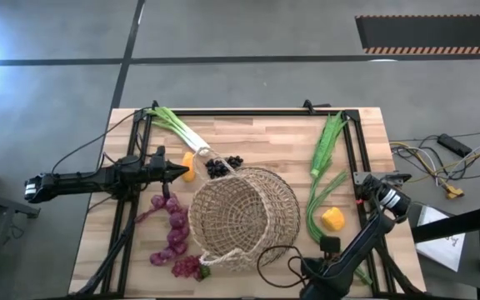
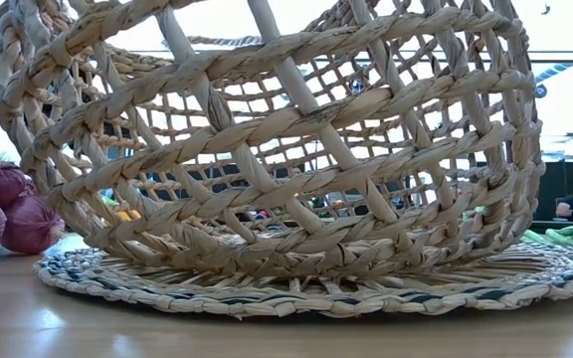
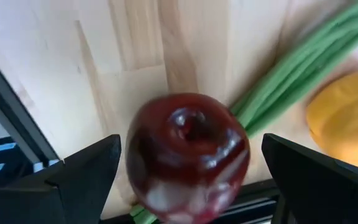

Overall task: Build produce basket
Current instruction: Put the apple into the basket

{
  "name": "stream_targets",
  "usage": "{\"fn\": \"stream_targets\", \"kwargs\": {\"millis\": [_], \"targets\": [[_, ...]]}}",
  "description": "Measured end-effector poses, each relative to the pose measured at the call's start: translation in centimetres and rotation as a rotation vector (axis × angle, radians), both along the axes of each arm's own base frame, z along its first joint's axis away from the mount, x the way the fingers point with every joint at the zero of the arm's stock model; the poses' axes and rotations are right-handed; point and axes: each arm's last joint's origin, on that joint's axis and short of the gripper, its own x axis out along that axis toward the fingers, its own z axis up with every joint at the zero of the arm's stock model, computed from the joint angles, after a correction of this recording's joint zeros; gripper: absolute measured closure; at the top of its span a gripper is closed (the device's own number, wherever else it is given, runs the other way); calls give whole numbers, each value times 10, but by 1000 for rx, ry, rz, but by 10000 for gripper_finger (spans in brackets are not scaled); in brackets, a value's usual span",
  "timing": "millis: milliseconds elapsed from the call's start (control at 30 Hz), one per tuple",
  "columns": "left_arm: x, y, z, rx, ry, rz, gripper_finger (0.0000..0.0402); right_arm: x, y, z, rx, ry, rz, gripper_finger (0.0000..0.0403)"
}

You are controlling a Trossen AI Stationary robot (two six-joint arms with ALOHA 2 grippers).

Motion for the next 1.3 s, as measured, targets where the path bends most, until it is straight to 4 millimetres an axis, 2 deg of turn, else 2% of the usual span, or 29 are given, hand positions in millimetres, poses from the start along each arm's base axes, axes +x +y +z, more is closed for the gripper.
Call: {"fn": "stream_targets", "kwargs": {"millis": [133,333,933,1300], "targets": [[0,0,0,0,0,0,402,-11,3,6,-21,-16,6,22],[0,0,0,0,0,0,402,-26,13,-1,-44,-7,50,22],[0,0,0,0,0,0,402,-41,3,-31,-98,71,-23,22],[0,0,0,0,0,0,402,-47,-1,-39,-81,165,-65,77]]}}
